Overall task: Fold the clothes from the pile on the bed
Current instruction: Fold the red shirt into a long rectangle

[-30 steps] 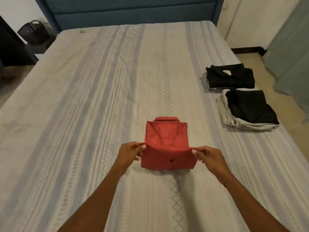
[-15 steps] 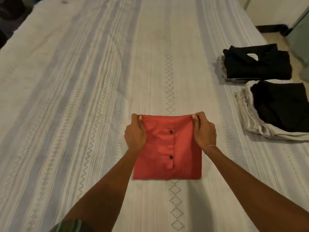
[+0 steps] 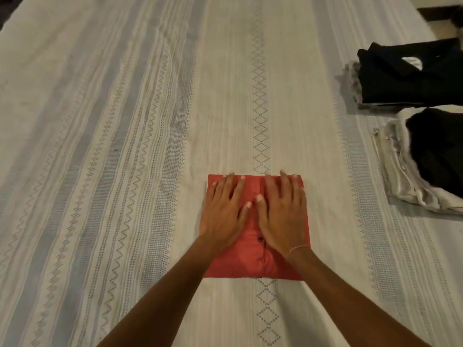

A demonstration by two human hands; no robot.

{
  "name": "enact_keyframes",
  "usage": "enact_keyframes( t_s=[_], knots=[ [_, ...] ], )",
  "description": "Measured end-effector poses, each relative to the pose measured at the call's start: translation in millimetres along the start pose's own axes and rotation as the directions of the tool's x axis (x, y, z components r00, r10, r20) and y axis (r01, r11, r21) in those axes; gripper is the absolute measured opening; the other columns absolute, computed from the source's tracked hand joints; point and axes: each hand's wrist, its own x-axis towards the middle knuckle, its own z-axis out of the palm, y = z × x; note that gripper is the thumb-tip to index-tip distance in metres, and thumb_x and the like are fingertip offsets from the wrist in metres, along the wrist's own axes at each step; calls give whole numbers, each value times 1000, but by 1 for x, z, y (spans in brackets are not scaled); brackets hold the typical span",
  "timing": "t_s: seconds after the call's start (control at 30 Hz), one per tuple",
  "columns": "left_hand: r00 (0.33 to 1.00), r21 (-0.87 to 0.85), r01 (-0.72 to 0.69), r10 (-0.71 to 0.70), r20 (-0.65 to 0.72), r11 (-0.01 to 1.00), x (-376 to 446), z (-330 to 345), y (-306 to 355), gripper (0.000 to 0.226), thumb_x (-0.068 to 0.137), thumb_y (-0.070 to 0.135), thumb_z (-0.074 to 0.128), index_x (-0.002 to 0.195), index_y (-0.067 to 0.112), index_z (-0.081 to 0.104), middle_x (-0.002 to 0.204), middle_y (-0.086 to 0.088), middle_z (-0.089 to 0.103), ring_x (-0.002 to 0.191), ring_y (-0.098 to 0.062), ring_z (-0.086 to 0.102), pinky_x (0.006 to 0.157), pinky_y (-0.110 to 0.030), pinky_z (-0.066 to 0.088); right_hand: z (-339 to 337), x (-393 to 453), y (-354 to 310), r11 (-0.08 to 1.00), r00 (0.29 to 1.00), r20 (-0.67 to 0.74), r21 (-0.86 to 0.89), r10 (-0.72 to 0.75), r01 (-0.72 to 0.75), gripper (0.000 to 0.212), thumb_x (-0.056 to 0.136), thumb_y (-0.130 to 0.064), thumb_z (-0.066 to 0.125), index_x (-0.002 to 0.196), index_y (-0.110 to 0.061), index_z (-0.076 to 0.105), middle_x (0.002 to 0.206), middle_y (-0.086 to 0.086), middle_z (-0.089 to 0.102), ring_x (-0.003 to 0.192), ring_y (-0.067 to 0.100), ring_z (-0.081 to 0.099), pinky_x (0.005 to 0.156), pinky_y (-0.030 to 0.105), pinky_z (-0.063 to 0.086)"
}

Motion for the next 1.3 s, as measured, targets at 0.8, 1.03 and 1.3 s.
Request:
enact_keyframes(
  t_s=[0.8, 1.03, 1.3],
  knots=[
    [988, 3, -1, 0, 152, 1000, -97, 27, -4, 73, 103, 62, 25, 161, 27, -1, 169, -7, -7, 155, -22, -11, 126, -49, 8, 11, -91, 15, 989, 968, 250, -144, 10, 27, 89, 87, -84, 30, 161, -37, 9, 169, 13, -3, 153, 41, -9, 117, 71, 7],
    [994, -102, -9, 20, 109, 995, -92, 26, -4, 64, 105, 50, 31, 161, 26, 12, 169, -7, 0, 156, -22, -4, 126, -47, 8, 10, -87, 10, 985, 956, 289, -173, 48, 3, 87, 89, -83, 30, 160, -38, 8, 169, 12, -4, 154, 40, -10, 118, 69, 5],
    [624, -478, 763, -689, 368, 435, -33, -30, -4, 57, 94, 37, 67, 127, -8, 51, 118, -18, 62, 110, -35, 62, 82, -35, 49, -15, -78, -39, 983, 978, 91, 0, 185, -186, 80, 86, -69, 50, 147, -18, 44, 149, 14, 45, 138, 37, 39, 116, 58, 29]
  ],
)
